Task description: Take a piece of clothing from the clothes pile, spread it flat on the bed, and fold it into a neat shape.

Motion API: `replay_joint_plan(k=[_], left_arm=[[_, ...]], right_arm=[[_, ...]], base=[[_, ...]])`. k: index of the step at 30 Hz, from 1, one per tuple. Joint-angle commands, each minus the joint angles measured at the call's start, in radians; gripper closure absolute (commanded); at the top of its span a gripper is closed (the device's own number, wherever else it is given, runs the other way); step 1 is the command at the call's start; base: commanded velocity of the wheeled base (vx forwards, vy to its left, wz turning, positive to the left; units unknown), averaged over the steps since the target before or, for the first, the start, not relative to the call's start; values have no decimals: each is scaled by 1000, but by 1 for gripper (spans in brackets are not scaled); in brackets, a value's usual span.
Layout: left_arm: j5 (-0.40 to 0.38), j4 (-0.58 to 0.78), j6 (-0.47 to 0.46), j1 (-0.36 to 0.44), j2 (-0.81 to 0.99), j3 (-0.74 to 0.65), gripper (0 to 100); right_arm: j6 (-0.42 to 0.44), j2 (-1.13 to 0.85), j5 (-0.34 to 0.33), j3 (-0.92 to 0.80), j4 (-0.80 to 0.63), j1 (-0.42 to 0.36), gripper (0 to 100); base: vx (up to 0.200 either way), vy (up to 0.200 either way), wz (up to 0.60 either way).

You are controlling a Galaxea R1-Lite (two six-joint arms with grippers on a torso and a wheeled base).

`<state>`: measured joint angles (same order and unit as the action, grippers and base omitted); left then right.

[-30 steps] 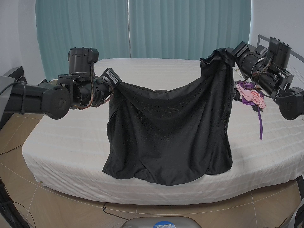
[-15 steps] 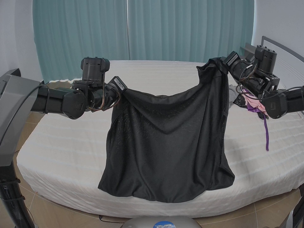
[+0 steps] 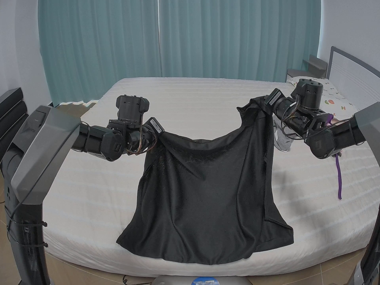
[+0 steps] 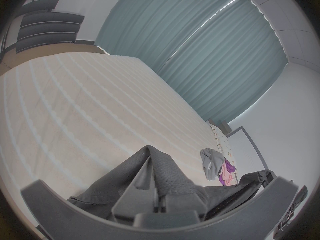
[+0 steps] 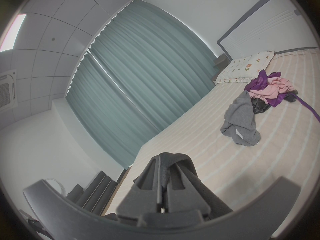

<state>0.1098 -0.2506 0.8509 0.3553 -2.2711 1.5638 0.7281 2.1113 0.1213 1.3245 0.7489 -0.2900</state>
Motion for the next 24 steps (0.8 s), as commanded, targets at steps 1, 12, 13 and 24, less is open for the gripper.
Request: replay_joint_plan(k=[1, 12, 13, 24], left_arm=[[4, -2, 20, -3, -94, 36, 100], [8, 10, 79, -16, -240, 104, 0], [10, 10, 77, -19, -249, 104, 0], [1, 197, 65, -96, -268, 110, 0]], right_arm=[[-15, 128, 28, 7, 41, -1, 100], [-116, 378, 69, 25, 116, 0, 0], [-116, 398, 69, 30, 113, 3, 0], [-116, 358, 23, -34, 55, 124, 0]], base=[[0, 0, 0], [0, 0, 0], [0, 0, 0], [0, 0, 0]])
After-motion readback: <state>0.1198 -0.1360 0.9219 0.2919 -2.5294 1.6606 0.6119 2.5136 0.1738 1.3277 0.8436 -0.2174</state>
